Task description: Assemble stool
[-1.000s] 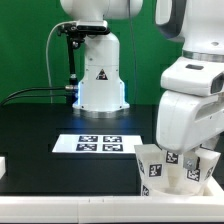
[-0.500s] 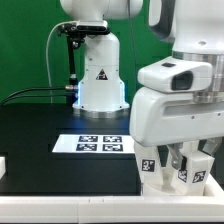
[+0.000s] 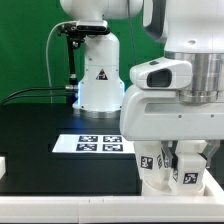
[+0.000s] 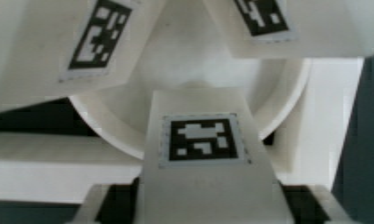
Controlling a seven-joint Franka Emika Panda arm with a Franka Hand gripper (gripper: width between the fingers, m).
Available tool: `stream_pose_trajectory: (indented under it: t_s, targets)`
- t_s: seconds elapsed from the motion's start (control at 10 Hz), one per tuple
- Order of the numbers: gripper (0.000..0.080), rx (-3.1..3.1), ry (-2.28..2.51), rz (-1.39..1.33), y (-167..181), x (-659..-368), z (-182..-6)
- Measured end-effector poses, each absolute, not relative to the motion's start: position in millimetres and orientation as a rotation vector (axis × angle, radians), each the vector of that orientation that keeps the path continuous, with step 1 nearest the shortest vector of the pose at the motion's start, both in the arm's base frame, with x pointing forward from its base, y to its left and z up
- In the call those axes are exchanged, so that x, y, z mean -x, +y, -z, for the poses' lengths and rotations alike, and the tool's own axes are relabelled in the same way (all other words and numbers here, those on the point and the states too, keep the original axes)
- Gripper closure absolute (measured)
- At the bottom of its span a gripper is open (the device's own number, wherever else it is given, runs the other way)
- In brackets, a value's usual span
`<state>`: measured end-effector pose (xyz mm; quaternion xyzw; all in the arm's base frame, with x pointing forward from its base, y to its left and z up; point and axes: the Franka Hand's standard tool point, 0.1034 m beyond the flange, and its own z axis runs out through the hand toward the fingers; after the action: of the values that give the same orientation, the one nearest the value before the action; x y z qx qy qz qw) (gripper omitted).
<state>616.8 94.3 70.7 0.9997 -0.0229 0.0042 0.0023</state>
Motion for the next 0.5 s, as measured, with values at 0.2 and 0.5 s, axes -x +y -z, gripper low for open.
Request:
stream_pose_trajectory:
  t_s: [0.2,0.5]
  targets:
    - [0.0465,-3.12,-0.285,-0.017,89,-618,-71.2]
    - [0.0465,-2.978,-1.044,0.023,73,-615,-71.0]
